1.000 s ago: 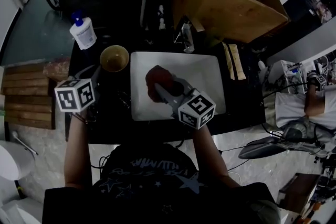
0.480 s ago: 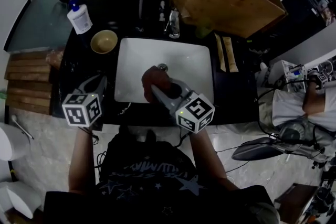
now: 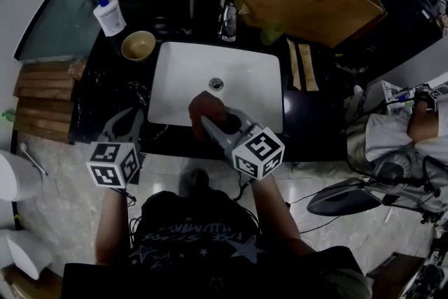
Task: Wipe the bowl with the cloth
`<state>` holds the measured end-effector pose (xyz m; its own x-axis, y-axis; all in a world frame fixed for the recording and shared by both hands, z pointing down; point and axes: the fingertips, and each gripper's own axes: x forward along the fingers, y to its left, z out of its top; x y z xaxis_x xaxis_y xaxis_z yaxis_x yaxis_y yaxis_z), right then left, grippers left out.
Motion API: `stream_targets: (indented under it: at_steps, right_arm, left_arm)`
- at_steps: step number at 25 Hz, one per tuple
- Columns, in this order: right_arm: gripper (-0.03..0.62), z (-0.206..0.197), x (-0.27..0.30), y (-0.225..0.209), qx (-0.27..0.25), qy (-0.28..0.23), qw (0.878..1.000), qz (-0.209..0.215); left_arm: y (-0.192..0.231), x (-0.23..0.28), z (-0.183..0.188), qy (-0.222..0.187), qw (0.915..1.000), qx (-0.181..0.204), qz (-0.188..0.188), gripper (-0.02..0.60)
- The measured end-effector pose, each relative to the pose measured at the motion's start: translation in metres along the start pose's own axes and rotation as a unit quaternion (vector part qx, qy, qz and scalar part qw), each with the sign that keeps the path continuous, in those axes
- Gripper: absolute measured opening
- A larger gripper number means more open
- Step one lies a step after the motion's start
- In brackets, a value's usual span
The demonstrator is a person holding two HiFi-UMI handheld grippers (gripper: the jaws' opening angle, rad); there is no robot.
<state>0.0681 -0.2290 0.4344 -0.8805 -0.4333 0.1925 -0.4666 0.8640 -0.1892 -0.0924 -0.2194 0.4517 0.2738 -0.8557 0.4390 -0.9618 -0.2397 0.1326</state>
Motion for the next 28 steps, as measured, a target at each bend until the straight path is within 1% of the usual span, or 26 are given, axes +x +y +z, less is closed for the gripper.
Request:
stream_targets:
  at_steps: [5, 8, 10, 13, 15, 19, 22, 28]
  right_arm:
    - [0.060, -0.009, 0.004, 0.024, 0.003, 0.010, 1.000, -0.007]
    - [0.060, -0.012, 0.006, 0.043, 0.010, 0.011, 1.000, -0.027]
    - [0.060, -0.016, 0.008, 0.061, 0.018, 0.012, 0.999, -0.037]
    - [0.060, -0.022, 0.003, 0.093, 0.012, 0.018, 0.999, -0.037]
    - [0.060, -0.021, -0.007, 0.106, 0.006, 0.016, 0.999, -0.046]
    - [0.060, -0.023, -0.031, 0.129, 0.012, 0.002, 0.997, -0.076]
    - [0.060, -0.033, -0.050, 0.152, 0.013, 0.000, 0.995, -0.094]
    - [0.060, -0.056, -0.099, 0.194, 0.026, 0.007, 0.988, -0.151]
  left_arm:
    - [0.002, -0.027, -0.023, 0.000, 0.9999, -0.012, -0.010, 0.020]
    - [0.002, -0.051, -0.038, 0.006, 0.9995, -0.019, -0.026, 0.020]
    - [0.002, -0.070, -0.049, 0.012, 0.9992, -0.019, -0.034, 0.020]
    - [-0.001, -0.095, -0.061, 0.011, 0.9986, -0.023, -0.047, 0.020]
    - [-0.007, -0.106, -0.065, 0.007, 0.9982, -0.019, -0.057, 0.020]
    - [-0.023, -0.133, -0.073, 0.000, 0.9968, -0.008, -0.079, 0.020]
    - [-0.033, -0.153, -0.088, 0.003, 0.9950, -0.003, -0.100, 0.020]
    - [-0.050, -0.187, -0.109, 0.008, 0.9897, 0.012, -0.142, 0.020]
